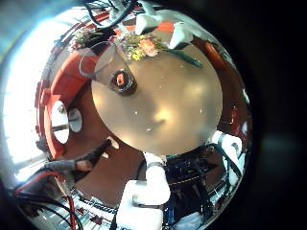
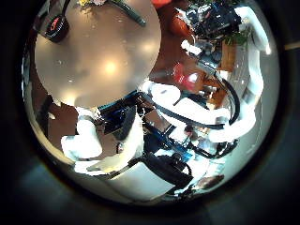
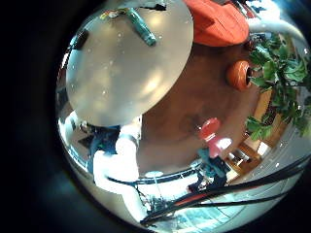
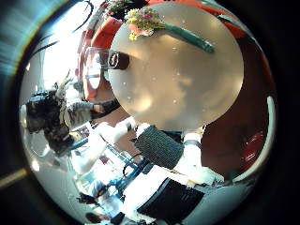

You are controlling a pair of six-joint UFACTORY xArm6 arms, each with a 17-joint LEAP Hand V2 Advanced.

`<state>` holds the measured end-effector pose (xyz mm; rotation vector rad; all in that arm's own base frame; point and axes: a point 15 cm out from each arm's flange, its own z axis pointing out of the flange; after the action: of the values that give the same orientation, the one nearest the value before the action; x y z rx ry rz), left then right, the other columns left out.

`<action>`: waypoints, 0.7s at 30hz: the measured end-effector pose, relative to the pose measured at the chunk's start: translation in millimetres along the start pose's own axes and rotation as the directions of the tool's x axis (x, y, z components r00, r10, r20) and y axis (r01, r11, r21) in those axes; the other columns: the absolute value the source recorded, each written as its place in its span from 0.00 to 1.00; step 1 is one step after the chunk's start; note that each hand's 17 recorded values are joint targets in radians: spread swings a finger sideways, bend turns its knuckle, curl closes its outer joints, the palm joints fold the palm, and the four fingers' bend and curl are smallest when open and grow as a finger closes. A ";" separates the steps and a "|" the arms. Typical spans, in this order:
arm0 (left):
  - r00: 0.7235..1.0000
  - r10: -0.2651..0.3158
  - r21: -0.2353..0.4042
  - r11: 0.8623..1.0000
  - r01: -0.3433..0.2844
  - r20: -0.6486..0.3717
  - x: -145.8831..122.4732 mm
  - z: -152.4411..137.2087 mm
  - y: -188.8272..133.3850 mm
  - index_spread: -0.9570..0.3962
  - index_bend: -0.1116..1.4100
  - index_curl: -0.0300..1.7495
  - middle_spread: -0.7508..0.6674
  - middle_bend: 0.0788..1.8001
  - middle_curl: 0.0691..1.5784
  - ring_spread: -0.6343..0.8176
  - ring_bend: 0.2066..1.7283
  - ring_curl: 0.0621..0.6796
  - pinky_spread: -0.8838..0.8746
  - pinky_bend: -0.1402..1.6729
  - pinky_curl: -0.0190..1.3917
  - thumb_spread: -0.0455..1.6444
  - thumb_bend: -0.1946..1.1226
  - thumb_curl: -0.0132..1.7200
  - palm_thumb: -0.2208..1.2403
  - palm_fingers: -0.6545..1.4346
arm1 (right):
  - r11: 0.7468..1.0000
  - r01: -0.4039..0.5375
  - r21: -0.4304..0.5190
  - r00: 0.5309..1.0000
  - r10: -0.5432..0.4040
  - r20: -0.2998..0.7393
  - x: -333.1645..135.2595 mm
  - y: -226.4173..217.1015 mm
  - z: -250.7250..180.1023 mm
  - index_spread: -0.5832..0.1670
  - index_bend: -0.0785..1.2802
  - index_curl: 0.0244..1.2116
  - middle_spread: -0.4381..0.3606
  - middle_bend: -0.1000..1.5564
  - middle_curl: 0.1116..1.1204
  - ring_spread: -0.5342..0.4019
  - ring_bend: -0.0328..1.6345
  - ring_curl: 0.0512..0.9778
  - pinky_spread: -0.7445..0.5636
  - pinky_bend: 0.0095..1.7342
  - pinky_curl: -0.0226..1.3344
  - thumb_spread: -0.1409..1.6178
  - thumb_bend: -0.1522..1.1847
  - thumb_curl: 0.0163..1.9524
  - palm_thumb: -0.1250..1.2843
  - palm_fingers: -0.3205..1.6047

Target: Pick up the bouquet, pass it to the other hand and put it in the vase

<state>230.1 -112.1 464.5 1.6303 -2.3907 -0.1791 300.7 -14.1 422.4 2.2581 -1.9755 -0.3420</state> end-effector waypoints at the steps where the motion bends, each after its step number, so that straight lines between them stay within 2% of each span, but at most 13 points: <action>1: 1.000 0.004 -0.002 1.000 -0.004 0.001 0.1 0.5 1.2 0.80 0.19 0.22 0.85 0.06 0.17 0.83 0.21 0.22 0.81 0.18 0.20 0.66 0.13 0.20 0.38 0.36 | 1.000 -0.016 0.002 1.000 0.016 0.007 4.2 0.5 0.0 0.38 0.17 0.22 0.54 0.28 0.27 0.56 0.47 0.17 0.81 0.31 0.16 0.78 0.10 0.12 0.30 0.40; 10: 0.998 0.067 0.015 0.998 -0.067 0.006 3.3 6.7 14.1 0.80 0.19 0.22 0.85 0.07 0.17 0.83 0.21 0.22 0.81 0.18 0.21 0.67 0.13 0.20 0.38 0.36 | 0.990 -0.126 0.066 0.987 0.118 0.105 18.3 -10.2 -4.0 0.43 0.17 0.22 0.52 0.33 0.30 0.51 0.52 0.20 0.78 0.33 0.15 0.75 0.11 0.15 0.36 0.40; 13: 0.998 0.069 0.028 0.997 -0.069 0.006 1.3 7.2 16.3 0.80 0.19 0.22 0.85 0.07 0.17 0.82 0.21 0.22 0.81 0.18 0.20 0.67 0.13 0.20 0.37 0.36 | 0.982 -0.162 0.095 0.983 0.152 0.103 23.0 -18.1 -6.6 0.43 0.18 0.22 0.51 0.34 0.31 0.50 0.54 0.21 0.77 0.35 0.15 0.74 0.10 0.15 0.37 0.40; 21: 0.998 0.059 0.025 0.998 -0.059 0.010 -5.9 13.5 15.4 0.80 0.19 0.22 0.85 0.07 0.17 0.82 0.21 0.21 0.81 0.18 0.20 0.68 0.13 0.19 0.37 0.36 | 0.980 -0.189 0.058 0.977 0.182 0.111 27.1 -34.8 6.9 0.46 0.18 0.23 0.50 0.35 0.32 0.48 0.57 0.23 0.75 0.38 0.14 0.73 0.10 0.17 0.39 0.39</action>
<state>214.7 -101.3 454.3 1.5711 -2.4539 -0.1469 335.7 -35.7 405.0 2.1111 -2.2632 -0.3851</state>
